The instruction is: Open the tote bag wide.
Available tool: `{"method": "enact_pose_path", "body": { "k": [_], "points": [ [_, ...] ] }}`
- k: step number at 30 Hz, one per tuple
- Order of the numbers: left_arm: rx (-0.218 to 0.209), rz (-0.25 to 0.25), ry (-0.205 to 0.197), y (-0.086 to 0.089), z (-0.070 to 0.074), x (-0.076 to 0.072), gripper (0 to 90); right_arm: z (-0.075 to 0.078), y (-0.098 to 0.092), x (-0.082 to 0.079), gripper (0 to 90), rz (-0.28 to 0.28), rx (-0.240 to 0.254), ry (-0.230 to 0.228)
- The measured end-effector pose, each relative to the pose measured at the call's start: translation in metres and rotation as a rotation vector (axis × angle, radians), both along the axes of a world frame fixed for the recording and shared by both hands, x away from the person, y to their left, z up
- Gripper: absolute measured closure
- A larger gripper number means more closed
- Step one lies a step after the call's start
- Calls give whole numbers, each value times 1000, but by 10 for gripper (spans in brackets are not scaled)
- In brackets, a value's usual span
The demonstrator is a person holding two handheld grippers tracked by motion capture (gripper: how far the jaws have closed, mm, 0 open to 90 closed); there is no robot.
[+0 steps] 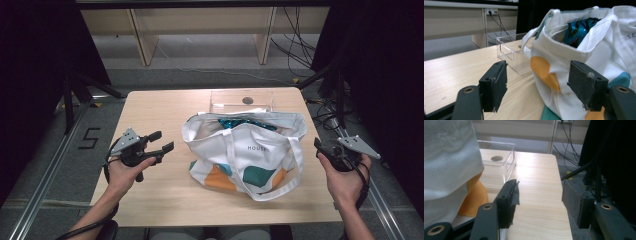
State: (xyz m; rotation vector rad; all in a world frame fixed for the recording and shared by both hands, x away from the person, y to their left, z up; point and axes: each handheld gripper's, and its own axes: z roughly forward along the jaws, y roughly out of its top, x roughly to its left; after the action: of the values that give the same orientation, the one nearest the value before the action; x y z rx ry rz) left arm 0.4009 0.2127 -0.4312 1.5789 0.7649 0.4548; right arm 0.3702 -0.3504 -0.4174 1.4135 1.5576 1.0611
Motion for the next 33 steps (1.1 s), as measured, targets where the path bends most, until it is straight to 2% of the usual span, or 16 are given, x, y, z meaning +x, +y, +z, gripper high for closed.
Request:
{"method": "enact_pose_path", "body": {
  "k": [2,7,12,14,15,17,18,22,24,25,28,29,30,31,32,33],
  "points": [
    [0,6,-8,0,4,-2,317,-1,-2,1,469,23,-23,5],
    [-21,4,-32,-2,12,-7,346,-2,-4,1,476,19,-21,7],
    [-17,-23,-59,-8,19,-11,390,-1,-2,0,485,-10,-16,21],
    [-18,-39,-68,-13,23,-14,402,-1,-3,0,491,-2,-19,8],
    [-22,-50,-73,-16,25,-15,414,0,-2,-1,492,-17,-16,25],
    [-30,-60,-76,-19,27,-16,428,1,-2,-1,495,-14,-13,16],
    [-30,-90,-91,-27,32,-16,437,1,-3,-1,496,-12,-23,12],
    [-12,-141,-108,-45,42,-16,462,0,-1,-2,500,-15,11,3],
    [-7,-148,-112,-49,44,-16,469,0,-2,-2,501,-8,4,10],
    [13,-170,-127,-60,51,-15,475,-1,-3,-1,501,-5,2,14],
    [44,-197,-138,-74,59,-13,483,-2,-2,-1,501,-13,5,11],
    [52,-206,-143,-79,61,-11,483,-1,-3,-1,501,7,4,22],
    [71,-219,-153,-83,64,-9,488,-1,-3,-1,500,-5,-9,18],
    [82,-220,-152,-87,65,-8,490,-1,-5,0,500,14,-25,14],
    [83,-222,-149,-90,67,-7,496,0,-1,-3,501,-2,13,33],
    [82,-228,-148,-92,67,-6,501,0,-2,-3,501,-7,7,25]
  ]
}}
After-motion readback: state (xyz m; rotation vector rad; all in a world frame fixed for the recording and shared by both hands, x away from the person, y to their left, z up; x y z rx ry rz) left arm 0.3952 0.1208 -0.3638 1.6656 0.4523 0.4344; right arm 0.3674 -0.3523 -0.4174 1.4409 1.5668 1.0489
